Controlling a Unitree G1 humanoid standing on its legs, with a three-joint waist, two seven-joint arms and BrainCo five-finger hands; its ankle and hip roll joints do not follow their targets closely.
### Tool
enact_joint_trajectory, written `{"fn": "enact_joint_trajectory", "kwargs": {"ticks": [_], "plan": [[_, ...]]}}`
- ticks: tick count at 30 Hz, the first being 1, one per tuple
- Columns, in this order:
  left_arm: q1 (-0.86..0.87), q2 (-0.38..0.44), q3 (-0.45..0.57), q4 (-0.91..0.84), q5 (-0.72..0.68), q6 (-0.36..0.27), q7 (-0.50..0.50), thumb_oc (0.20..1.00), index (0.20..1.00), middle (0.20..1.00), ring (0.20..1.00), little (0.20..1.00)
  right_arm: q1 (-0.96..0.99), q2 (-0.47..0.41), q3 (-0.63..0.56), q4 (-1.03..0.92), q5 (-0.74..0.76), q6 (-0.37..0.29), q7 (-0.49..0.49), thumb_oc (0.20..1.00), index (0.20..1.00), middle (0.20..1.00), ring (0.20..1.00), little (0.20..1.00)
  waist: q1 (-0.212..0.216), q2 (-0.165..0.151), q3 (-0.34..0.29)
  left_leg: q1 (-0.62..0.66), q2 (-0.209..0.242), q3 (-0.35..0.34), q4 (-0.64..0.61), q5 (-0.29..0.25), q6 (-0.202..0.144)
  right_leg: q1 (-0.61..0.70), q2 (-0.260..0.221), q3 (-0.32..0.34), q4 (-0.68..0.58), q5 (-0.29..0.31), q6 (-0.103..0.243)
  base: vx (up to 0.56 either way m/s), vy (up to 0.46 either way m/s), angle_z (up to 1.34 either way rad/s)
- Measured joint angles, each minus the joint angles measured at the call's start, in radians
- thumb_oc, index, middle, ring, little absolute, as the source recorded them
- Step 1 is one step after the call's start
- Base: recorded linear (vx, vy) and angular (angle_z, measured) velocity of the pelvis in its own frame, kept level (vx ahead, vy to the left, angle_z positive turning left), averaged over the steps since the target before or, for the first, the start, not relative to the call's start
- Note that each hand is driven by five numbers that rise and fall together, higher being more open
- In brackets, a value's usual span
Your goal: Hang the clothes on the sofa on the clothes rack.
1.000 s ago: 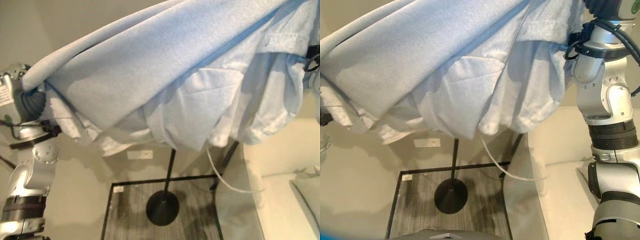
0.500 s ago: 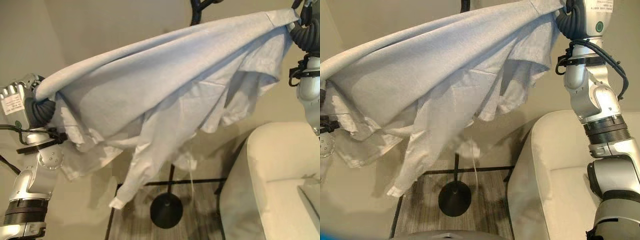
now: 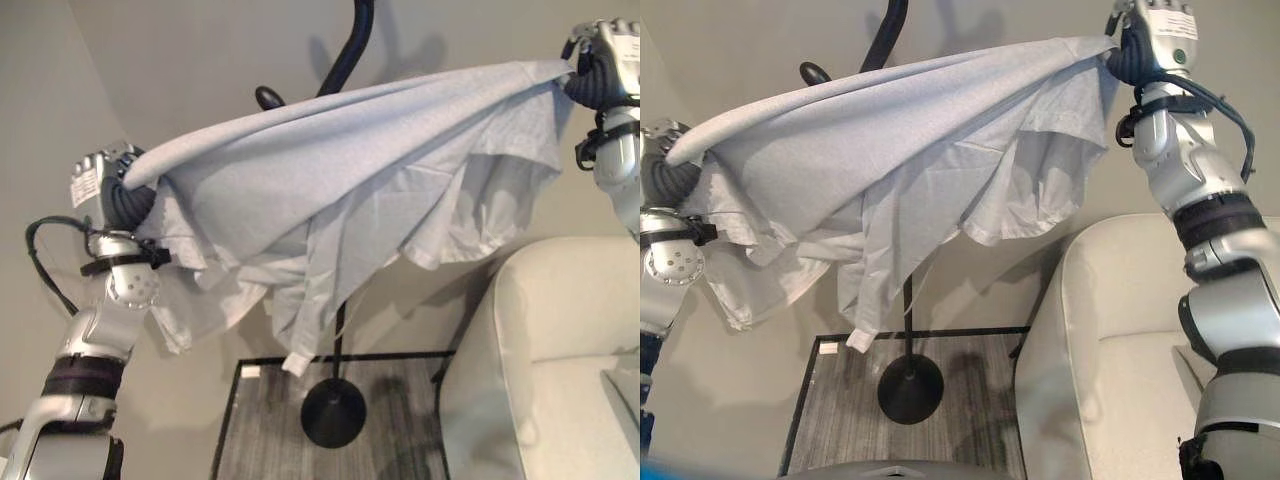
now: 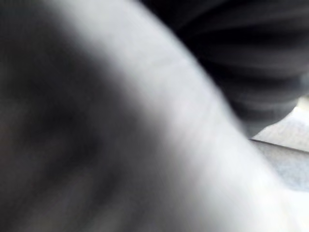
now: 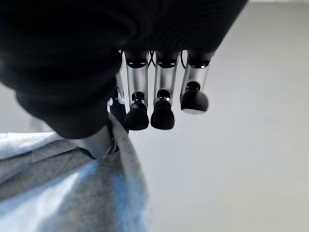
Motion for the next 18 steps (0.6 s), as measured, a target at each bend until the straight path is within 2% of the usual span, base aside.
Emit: {"fn": "enact_joint_trajectory", "kwargs": {"ticks": [4,7,9,12,15,18], "plan": [[-0.061,-0.001,-0.090,0.084,-0.033,0.003,-0.052,0.200,0.200,0.200,0.200,0.200,-0.054,0.024,0.065,0.088,0.000,-0.007,0.030,0.200,0.200,0.200,0.200,0.200,0.003,-0.004,0.002,-0.005,0.000,-0.010,-0.011,0.006,-0.004,-0.003,0.004,-0.009,-0.003,-0.004,-0.005,0.02,-0.030,0.09],[-0.090,-0.010,-0.145,0.117,-0.059,0.009,-0.091,0.200,0.200,0.200,0.200,0.200,-0.048,0.066,0.065,0.160,0.010,-0.007,0.045,0.200,0.200,0.200,0.200,0.200,0.002,-0.011,0.002,-0.036,0.003,-0.018,-0.011,0.012,-0.009,-0.031,0.007,-0.016,0.001,-0.008,-0.005,0.02,-0.016,0.05],[-0.086,-0.023,-0.145,0.127,-0.060,0.013,-0.111,0.200,0.200,0.200,0.200,0.200,-0.035,0.075,0.064,0.163,0.011,-0.007,0.065,0.200,0.200,0.200,0.200,0.200,0.002,-0.011,0.006,-0.042,0.003,-0.018,-0.012,0.016,-0.009,-0.037,0.009,-0.017,-0.002,-0.005,-0.009,0.00,0.000,0.00],[-0.043,-0.075,-0.135,0.111,-0.071,0.030,-0.147,0.200,0.200,0.200,0.200,0.200,0.101,0.122,-0.007,0.160,0.010,-0.003,0.077,0.200,0.200,0.200,0.200,0.200,0.004,-0.013,0.016,-0.049,0.004,-0.017,-0.011,0.016,-0.008,-0.041,0.009,-0.020,-0.001,-0.009,-0.009,-0.02,-0.013,0.04],[0.019,-0.133,-0.128,0.100,-0.073,0.031,-0.183,0.200,0.200,0.200,0.200,0.200,0.218,0.186,-0.045,0.179,0.010,-0.003,0.116,0.200,0.200,0.200,0.200,0.200,0.004,-0.005,0.024,-0.055,0.003,-0.017,-0.012,0.017,-0.007,-0.046,0.009,-0.021,-0.004,-0.007,-0.012,0.00,0.000,0.00],[0.077,-0.221,-0.090,0.094,-0.141,0.032,-0.201,0.200,0.200,0.200,0.200,0.200,0.331,0.292,-0.091,0.176,0.010,0.000,0.131,0.200,0.200,0.200,0.200,0.200,0.003,0.005,0.034,-0.051,0.003,-0.017,-0.012,0.017,-0.007,-0.038,0.010,-0.025,-0.006,-0.010,-0.011,0.00,-0.008,0.03]]}}
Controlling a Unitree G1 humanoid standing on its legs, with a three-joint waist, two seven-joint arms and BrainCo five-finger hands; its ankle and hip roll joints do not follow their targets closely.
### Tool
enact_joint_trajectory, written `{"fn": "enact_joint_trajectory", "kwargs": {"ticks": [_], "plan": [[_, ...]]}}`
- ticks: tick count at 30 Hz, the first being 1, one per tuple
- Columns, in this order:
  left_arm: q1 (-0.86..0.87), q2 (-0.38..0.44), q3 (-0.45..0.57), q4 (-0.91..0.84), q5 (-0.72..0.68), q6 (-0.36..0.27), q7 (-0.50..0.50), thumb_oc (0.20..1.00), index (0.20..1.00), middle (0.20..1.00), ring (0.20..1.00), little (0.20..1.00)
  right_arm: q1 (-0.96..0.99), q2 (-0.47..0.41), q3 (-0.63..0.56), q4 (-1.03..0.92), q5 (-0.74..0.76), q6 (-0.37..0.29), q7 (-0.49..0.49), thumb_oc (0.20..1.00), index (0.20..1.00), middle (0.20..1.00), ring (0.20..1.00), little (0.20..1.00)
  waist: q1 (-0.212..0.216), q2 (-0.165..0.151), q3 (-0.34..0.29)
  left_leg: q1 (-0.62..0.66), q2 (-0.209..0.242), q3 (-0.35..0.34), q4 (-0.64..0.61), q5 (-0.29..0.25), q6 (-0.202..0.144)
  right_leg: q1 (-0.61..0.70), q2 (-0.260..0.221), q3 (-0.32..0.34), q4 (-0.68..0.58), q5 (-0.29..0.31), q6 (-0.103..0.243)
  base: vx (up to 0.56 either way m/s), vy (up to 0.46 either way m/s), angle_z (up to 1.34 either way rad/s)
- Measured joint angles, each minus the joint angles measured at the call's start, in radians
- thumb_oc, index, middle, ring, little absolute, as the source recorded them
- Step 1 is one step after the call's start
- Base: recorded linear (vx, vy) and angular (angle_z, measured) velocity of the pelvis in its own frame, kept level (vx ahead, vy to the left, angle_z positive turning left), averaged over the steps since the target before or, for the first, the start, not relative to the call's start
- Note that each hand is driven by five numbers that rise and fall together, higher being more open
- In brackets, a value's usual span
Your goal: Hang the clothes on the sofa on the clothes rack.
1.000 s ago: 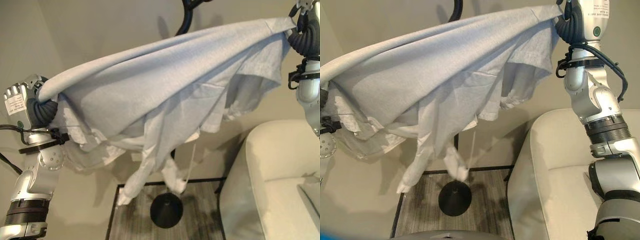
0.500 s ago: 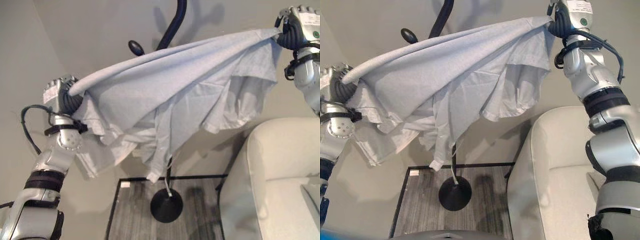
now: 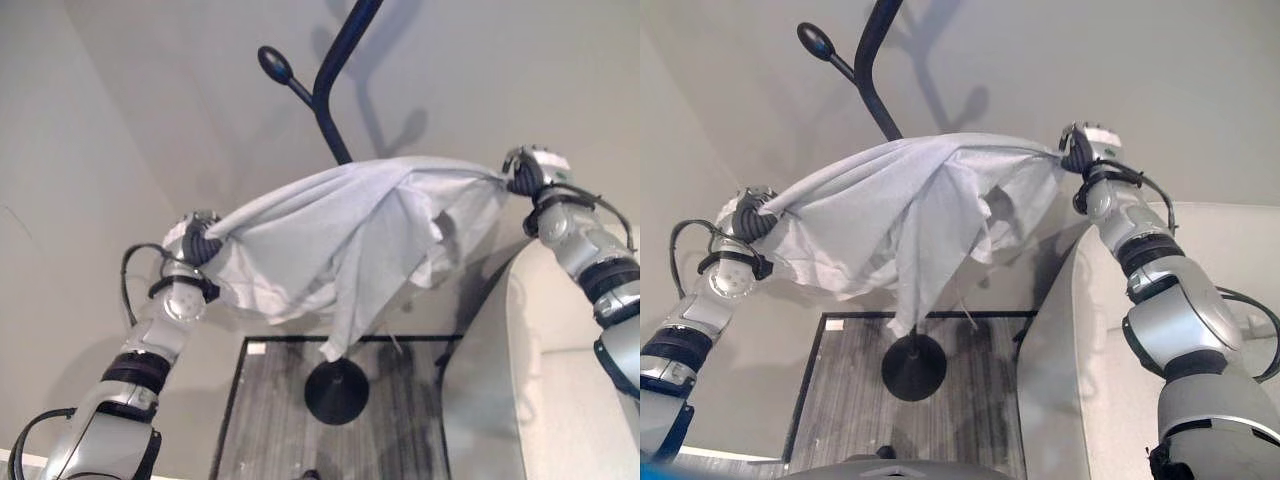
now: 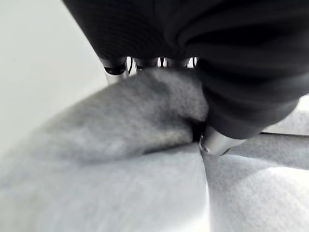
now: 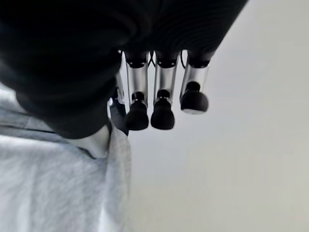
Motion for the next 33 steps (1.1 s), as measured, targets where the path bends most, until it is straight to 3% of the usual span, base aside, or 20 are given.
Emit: {"fn": "enact_joint_trajectory", "kwargs": {"ticks": [4,7,8,9,14,21,28,30,33], "plan": [[0.087,-0.134,0.031,-0.025,-0.048,-0.001,-0.009,0.200,0.200,0.200,0.200,0.200,0.161,0.144,0.001,-0.105,-0.004,-0.007,0.017,0.200,0.200,0.200,0.200,0.200,-0.002,0.012,0.010,0.003,0.001,0.000,-0.001,0.000,0.000,0.003,0.001,-0.002,-0.002,-0.002,-0.002,0.00,-0.003,0.01],[0.150,-0.175,0.044,-0.077,-0.081,-0.001,-0.011,0.200,0.200,0.200,0.200,0.200,0.196,0.169,0.001,-0.169,-0.016,-0.012,0.022,0.200,0.200,0.200,0.200,0.200,-0.001,0.018,0.019,0.004,0.002,-0.001,-0.001,0.000,0.001,0.007,0.003,-0.005,-0.005,-0.001,-0.002,0.00,0.000,0.00],[0.177,-0.180,0.064,-0.102,-0.090,-0.001,-0.010,0.539,0.539,0.539,0.539,0.539,0.202,0.167,-0.002,-0.209,-0.019,-0.002,0.021,0.200,0.200,0.200,0.200,0.200,0.000,0.018,0.022,0.005,0.003,-0.001,-0.001,0.001,0.001,0.008,0.004,-0.005,-0.005,-0.002,-0.002,-0.04,0.000,0.01],[0.201,-0.191,0.087,-0.123,-0.103,-0.003,-0.007,1.000,1.000,1.000,1.000,1.000,0.213,0.165,-0.003,-0.243,-0.022,0.001,0.021,0.200,0.200,0.200,0.200,0.200,-0.002,0.017,0.025,0.008,0.003,0.000,-0.002,0.001,0.001,0.009,0.004,-0.005,-0.005,-0.002,-0.002,0.00,0.000,0.00],[0.274,-0.257,0.151,-0.168,-0.213,-0.005,-0.005,1.000,1.000,1.000,1.000,1.000,0.282,0.166,-0.010,-0.342,-0.042,-0.006,0.018,0.200,0.200,0.200,0.200,0.200,-0.001,0.016,0.049,0.021,0.004,0.002,-0.014,0.004,0.006,0.020,0.006,-0.004,-0.011,0.000,-0.004,-0.02,0.004,0.00],[0.368,-0.306,0.143,-0.146,-0.276,-0.012,-0.021,1.000,1.000,1.000,1.000,1.000,0.389,0.243,-0.020,-0.375,-0.060,-0.020,0.015,0.200,0.200,0.200,0.200,0.200,-0.001,0.014,0.059,0.038,0.003,0.007,-0.020,0.004,0.006,0.034,0.009,0.000,-0.020,0.002,-0.007,-0.02,-0.001,-0.03],[0.438,-0.338,0.122,0.107,-0.280,-0.005,-0.052,1.000,1.000,1.000,1.000,1.000,0.435,0.292,-0.029,-0.320,-0.059,-0.044,0.012,0.200,0.200,0.200,0.200,0.200,0.000,0.009,0.060,0.064,0.008,0.033,-0.030,0.004,0.006,0.046,0.013,0.023,-0.025,0.005,-0.011,-0.02,0.002,-0.10],[0.463,-0.372,0.156,0.202,-0.282,-0.006,-0.050,1.000,1.000,1.000,1.000,1.000,0.477,0.313,-0.040,-0.288,-0.058,-0.051,-0.003,0.200,0.200,0.200,0.200,0.200,-0.001,0.010,0.059,0.076,0.008,0.035,-0.033,0.004,0.006,0.056,0.012,0.025,-0.025,0.004,-0.010,0.00,0.000,0.00],[0.501,-0.375,0.149,0.227,-0.282,-0.003,-0.050,1.000,1.000,1.000,1.000,1.000,0.527,0.323,-0.038,-0.274,-0.058,-0.054,-0.004,0.200,0.200,0.200,0.200,0.200,0.001,0.007,0.056,0.076,0.009,0.035,-0.033,0.004,0.006,0.056,0.012,0.025,-0.025,0.004,-0.010,0.00,0.000,0.00]]}}
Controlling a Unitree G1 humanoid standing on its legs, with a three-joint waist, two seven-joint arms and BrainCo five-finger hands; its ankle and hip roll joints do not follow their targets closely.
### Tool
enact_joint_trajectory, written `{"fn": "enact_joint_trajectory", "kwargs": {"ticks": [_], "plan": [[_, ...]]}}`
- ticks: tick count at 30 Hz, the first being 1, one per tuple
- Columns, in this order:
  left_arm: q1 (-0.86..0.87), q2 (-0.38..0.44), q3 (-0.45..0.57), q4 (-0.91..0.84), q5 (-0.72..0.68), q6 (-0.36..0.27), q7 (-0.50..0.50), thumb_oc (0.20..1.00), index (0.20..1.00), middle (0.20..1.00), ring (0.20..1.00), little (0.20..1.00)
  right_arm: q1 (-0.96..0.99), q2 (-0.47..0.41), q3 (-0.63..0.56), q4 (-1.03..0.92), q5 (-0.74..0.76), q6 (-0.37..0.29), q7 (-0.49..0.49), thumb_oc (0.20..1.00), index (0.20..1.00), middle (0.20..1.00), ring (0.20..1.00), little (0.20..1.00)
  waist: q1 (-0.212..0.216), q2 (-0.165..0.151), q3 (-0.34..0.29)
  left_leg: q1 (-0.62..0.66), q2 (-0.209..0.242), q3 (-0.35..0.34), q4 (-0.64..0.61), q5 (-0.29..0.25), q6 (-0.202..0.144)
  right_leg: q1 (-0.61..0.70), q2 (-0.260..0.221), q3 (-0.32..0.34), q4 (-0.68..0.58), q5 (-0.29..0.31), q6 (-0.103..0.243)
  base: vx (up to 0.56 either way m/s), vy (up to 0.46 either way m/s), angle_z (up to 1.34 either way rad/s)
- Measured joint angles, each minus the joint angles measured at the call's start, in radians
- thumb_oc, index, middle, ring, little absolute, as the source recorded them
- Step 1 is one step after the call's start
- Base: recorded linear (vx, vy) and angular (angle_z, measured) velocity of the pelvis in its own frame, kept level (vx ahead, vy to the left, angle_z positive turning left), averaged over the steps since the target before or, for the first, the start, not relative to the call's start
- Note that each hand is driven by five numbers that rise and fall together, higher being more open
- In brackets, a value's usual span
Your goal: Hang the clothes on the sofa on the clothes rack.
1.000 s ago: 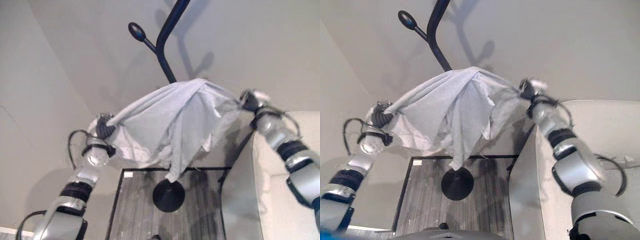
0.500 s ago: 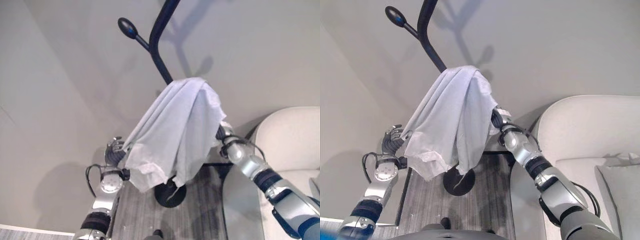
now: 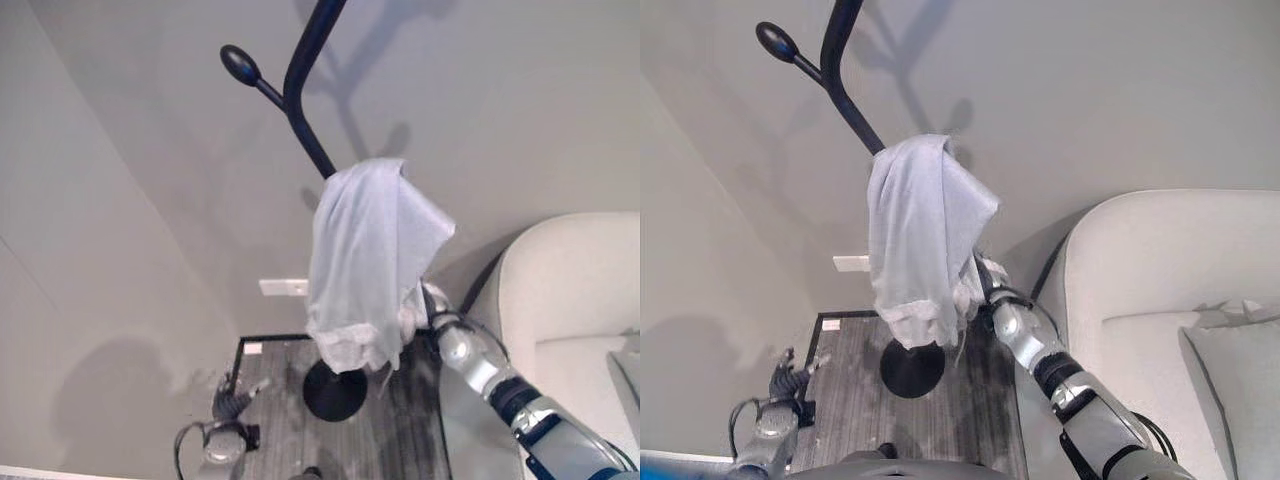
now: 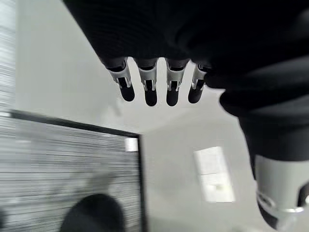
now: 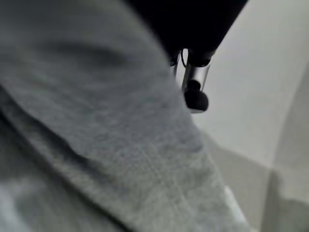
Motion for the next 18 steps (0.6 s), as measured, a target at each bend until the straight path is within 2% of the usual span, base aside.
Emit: {"fn": "enact_joint_trajectory", "kwargs": {"ticks": [9,10,11,18], "plan": [[0.003,-0.023,-0.004,0.112,0.000,-0.007,0.000,1.000,1.000,1.000,1.000,1.000,0.114,0.063,0.038,0.161,0.002,-0.012,0.003,0.200,0.200,0.200,0.200,0.200,-0.002,0.003,-0.030,-0.002,-0.003,0.000,0.000,0.000,0.000,0.001,-0.002,0.001,0.002,-0.001,0.001,0.00,0.000,0.00],[0.004,-0.029,-0.003,0.122,-0.001,-0.006,0.000,1.000,1.000,1.000,1.000,1.000,0.122,0.069,0.038,0.175,0.004,-0.012,0.005,0.307,0.307,0.307,0.307,0.307,-0.002,0.003,-0.032,-0.004,-0.003,0.000,0.000,0.000,0.000,0.001,-0.003,0.000,0.004,-0.002,0.003,-0.01,0.034,0.02],[0.004,-0.033,-0.003,0.131,-0.001,-0.006,0.000,1.000,1.000,1.000,1.000,1.000,0.130,0.070,0.038,0.179,0.011,-0.011,0.007,1.000,1.000,1.000,1.000,1.000,-0.002,0.004,-0.033,-0.006,-0.003,0.000,0.000,0.000,0.000,-0.001,-0.003,0.000,0.005,-0.003,0.005,-0.01,0.033,0.01],[0.010,-0.047,0.013,0.196,-0.001,-0.004,0.003,1.000,1.000,1.000,1.000,1.000,0.157,0.053,-0.006,0.170,0.058,-0.002,0.006,1.000,1.000,1.000,1.000,1.000,-0.004,0.013,-0.041,-0.006,-0.004,0.008,-0.001,0.000,0.001,-0.012,-0.006,0.009,0.013,-0.003,0.004,-0.01,0.024,-0.03]]}}
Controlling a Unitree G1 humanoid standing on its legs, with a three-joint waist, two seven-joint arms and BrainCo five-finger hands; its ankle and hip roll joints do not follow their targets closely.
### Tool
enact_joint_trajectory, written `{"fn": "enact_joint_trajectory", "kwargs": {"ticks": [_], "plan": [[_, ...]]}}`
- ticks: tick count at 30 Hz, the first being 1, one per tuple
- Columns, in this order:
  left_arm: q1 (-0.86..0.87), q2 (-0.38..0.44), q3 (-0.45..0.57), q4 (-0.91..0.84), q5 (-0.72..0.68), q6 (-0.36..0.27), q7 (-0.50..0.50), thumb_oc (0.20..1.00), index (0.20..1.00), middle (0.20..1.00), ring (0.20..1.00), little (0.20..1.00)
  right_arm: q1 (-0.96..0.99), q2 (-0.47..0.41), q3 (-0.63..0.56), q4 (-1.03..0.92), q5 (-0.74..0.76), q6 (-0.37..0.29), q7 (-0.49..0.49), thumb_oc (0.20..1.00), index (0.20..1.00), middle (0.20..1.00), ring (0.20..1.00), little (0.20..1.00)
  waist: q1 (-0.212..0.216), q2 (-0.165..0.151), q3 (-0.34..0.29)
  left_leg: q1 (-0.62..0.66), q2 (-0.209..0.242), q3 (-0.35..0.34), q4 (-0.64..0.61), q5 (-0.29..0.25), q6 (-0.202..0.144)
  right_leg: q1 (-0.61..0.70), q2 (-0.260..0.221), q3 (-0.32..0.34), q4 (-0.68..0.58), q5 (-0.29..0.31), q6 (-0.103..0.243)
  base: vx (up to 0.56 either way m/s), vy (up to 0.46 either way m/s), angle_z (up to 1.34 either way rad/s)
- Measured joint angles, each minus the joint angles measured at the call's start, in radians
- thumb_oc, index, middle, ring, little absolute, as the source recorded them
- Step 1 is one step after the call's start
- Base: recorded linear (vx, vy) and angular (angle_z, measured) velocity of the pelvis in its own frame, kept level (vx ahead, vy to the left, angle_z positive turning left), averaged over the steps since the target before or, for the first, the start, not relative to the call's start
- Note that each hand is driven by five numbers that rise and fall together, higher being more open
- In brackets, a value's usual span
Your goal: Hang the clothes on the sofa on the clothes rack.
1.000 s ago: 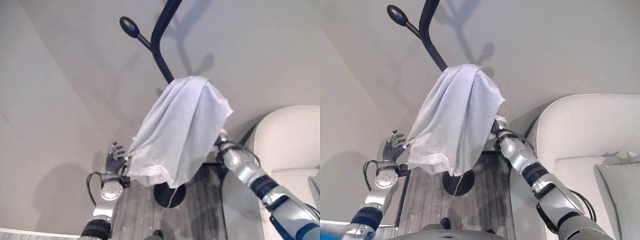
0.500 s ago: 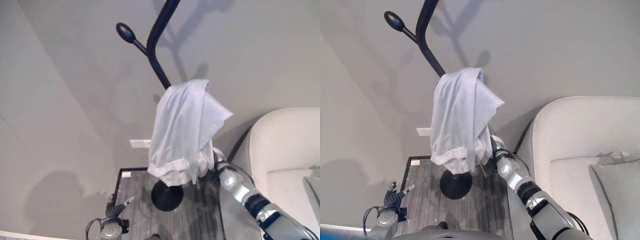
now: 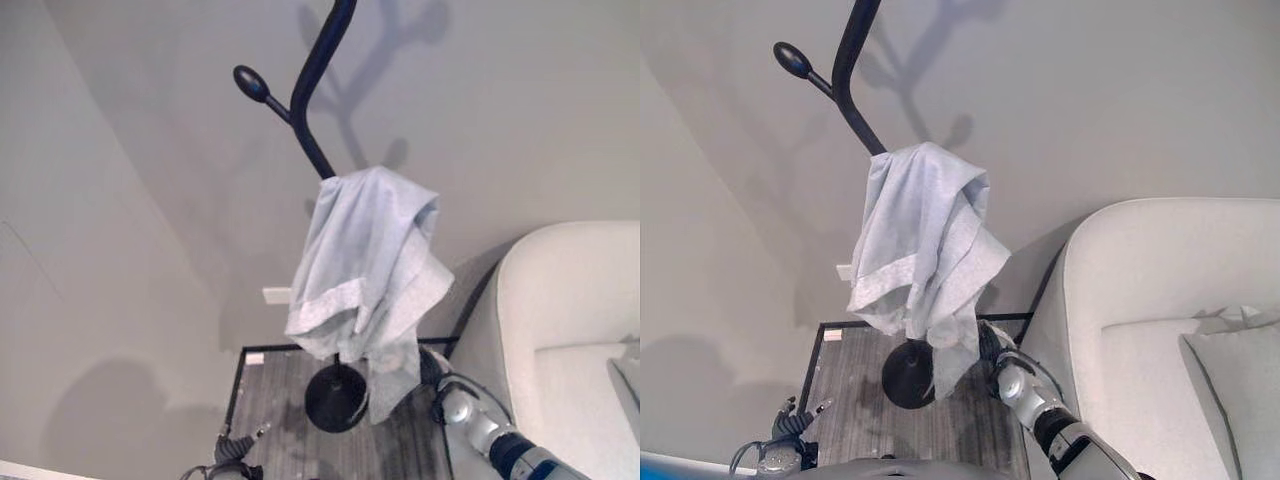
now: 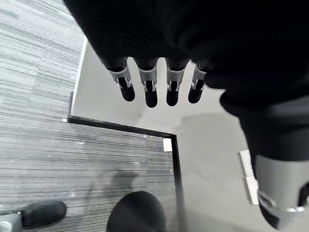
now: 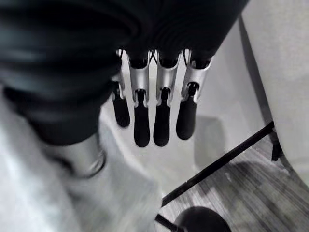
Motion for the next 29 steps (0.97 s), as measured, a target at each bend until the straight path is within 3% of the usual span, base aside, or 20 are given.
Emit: {"fn": "enact_joint_trajectory", "kwargs": {"ticks": [3,8,10,11,14,16,17,21,22,25,26,27,29], "plan": [[0.009,-0.005,0.054,0.039,-0.023,0.007,0.004,1.000,1.000,1.000,1.000,1.000,0.033,-0.029,-0.046,-0.052,0.013,0.013,-0.006,1.000,1.000,1.000,1.000,1.000,-0.010,-0.002,-0.004,0.004,0.002,0.016,-0.001,0.000,0.000,-0.016,0.000,0.017,0.005,0.006,-0.003,0.00,0.034,-0.16],[0.040,-0.014,0.159,0.061,-0.073,0.009,0.020,1.000,1.000,1.000,1.000,1.000,0.167,-0.143,-0.187,-0.316,0.040,0.017,-0.008,1.000,1.000,1.000,1.000,1.000,-0.033,-0.001,-0.007,0.020,0.008,0.078,-0.021,-0.001,0.001,-0.041,0.003,0.070,0.014,0.012,-0.003,-0.02,0.017,-0.35],[0.051,-0.007,0.219,0.069,-0.079,0.021,0.022,1.000,1.000,1.000,1.000,1.000,0.275,-0.270,-0.267,-0.493,0.039,0.012,-0.006,1.000,1.000,1.000,1.000,1.000,-0.076,-0.009,-0.010,0.024,0.009,0.102,-0.029,0.000,0.001,-0.055,0.007,0.095,0.014,0.019,-0.002,-0.04,0.019,-0.42],[0.061,0.004,0.230,0.072,-0.088,0.028,0.028,1.000,1.000,1.000,1.000,1.000,0.328,-0.314,-0.350,-0.526,0.040,0.019,-0.007,1.000,1.000,1.000,1.000,1.000,-0.106,-0.018,-0.012,0.036,0.010,0.126,-0.034,0.000,0.001,-0.060,0.011,0.118,0.012,0.024,-0.003,-0.06,0.030,-0.39],[0.063,-0.001,0.265,0.072,-0.115,0.029,0.031,1.000,1.000,1.000,1.000,1.000,0.452,-0.289,-0.560,-0.569,0.065,0.011,-0.045,1.000,1.000,1.000,1.000,1.000,-0.124,-0.017,-0.014,0.053,0.013,0.157,-0.045,-0.001,-0.001,-0.062,0.015,0.144,0.011,0.023,0.002,-0.02,0.013,-0.38],[0.054,0.000,0.265,0.090,-0.122,0.029,0.031,1.000,1.000,1.000,1.000,1.000,0.477,-0.237,-0.644,-0.486,0.125,0.008,-0.084,1.000,1.000,1.000,1.000,1.000,-0.150,-0.013,-0.016,0.053,0.017,0.178,-0.046,-0.003,-0.002,-0.074,0.017,0.163,0.011,0.023,0.001,-0.01,0.002,-0.36],[0.036,-0.009,0.249,0.089,-0.148,0.030,0.031,1.000,1.000,1.000,1.000,1.000,0.476,-0.100,-0.834,-0.288,0.288,0.018,-0.169,1.000,1.000,1.000,1.000,1.000,-0.167,-0.016,-0.018,0.058,0.020,0.183,-0.048,-0.003,-0.002,-0.076,0.019,0.173,0.014,0.025,-0.001,0.01,-0.004,-0.25],[0.011,-0.018,0.207,0.092,-0.158,0.033,0.029,1.000,1.000,1.000,1.000,1.000,0.449,-0.067,-0.866,0.043,0.518,0.011,-0.207,1.000,1.000,1.000,1.000,1.000,-0.172,-0.003,-0.027,0.057,0.023,0.178,-0.052,-0.003,-0.003,-0.078,0.015,0.167,0.015,0.025,-0.001,0.00,-0.006,-0.02],[0.003,-0.027,0.173,0.094,-0.158,0.038,0.025,1.000,1.000,1.000,1.000,1.000,0.414,-0.060,-0.859,0.257,0.650,0.009,-0.201,1.000,1.000,1.000,1.000,1.000,-0.161,0.004,-0.035,0.058,0.019,0.177,-0.051,-0.003,-0.002,-0.078,0.016,0.167,0.015,0.026,-0.002,0.00,-0.016,0.08],[-0.005,-0.033,0.137,0.140,-0.175,0.049,-0.004,1.000,1.000,1.000,1.000,1.000,0.365,-0.012,-0.856,0.523,0.991,0.019,-0.070,1.000,1.000,1.000,1.000,1.000,-0.153,0.015,-0.048,0.052,0.022,0.175,-0.050,-0.003,-0.003,-0.080,0.014,0.164,0.013,0.026,-0.002,0.00,-0.008,0.03],[-0.006,-0.034,0.136,0.144,-0.184,0.050,-0.010,1.000,1.000,1.000,1.000,1.000,0.352,-0.001,-0.859,0.554,1.046,0.037,-0.044,1.000,1.000,1.000,1.000,1.000,-0.142,0.020,-0.051,0.052,0.022,0.173,-0.050,-0.003,-0.003,-0.080,0.015,0.163,0.013,0.026,-0.002,0.00,0.000,0.00],[-0.007,-0.038,0.124,0.147,-0.196,0.050,-0.026,1.000,1.000,1.000,1.000,1.000,0.354,0.020,-0.878,0.610,1.191,0.072,0.025,1.000,1.000,1.000,1.000,1.000,-0.134,0.027,-0.054,0.050,0.023,0.173,-0.047,-0.005,-0.005,-0.080,0.014,0.164,0.013,0.026,-0.002,0.01,-0.005,0.04],[-0.006,-0.037,0.117,0.148,-0.198,0.050,-0.042,1.000,1.000,1.000,1.000,1.000,0.346,0.023,-0.902,0.640,1.297,0.108,0.064,1.000,1.000,1.000,1.000,1.000,-0.135,0.028,-0.054,0.048,0.023,0.168,-0.041,-0.007,-0.006,-0.078,0.013,0.160,0.013,0.026,-0.002,0.00,0.002,0.05]]}}
